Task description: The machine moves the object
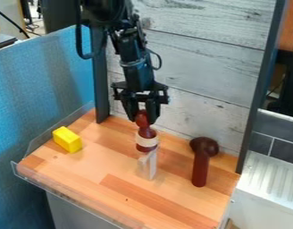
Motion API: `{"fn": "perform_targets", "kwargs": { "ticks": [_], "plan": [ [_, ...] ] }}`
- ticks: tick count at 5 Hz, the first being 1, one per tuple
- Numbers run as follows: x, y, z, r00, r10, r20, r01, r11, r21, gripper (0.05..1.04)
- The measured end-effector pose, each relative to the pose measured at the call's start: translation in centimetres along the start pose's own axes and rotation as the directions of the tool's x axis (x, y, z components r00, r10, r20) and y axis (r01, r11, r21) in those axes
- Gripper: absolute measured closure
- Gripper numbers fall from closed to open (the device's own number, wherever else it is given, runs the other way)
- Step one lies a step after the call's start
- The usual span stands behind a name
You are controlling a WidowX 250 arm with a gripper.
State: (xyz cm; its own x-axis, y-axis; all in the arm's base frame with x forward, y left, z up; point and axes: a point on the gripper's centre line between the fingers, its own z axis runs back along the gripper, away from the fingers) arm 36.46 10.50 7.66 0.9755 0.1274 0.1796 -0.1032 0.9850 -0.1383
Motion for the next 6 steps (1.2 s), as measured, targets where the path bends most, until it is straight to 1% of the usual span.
{"fn": "perform_targets", "kwargs": {
  "ticks": [3, 4, 6],
  "plan": [
    [0.0, 0.2, -0.3, 1.0, -0.003, 0.014, 0.002, 1.0, 0.015, 0.529],
    [-0.2, 0.1, -0.5, 1.0, -0.005, 0.009, 0.005, 1.0, 0.011, 0.529],
    [0.1, -0.6, 0.8, 0.999, -0.008, 0.035, 0.008, 1.0, 0.004, 0.529]
  ]
}}
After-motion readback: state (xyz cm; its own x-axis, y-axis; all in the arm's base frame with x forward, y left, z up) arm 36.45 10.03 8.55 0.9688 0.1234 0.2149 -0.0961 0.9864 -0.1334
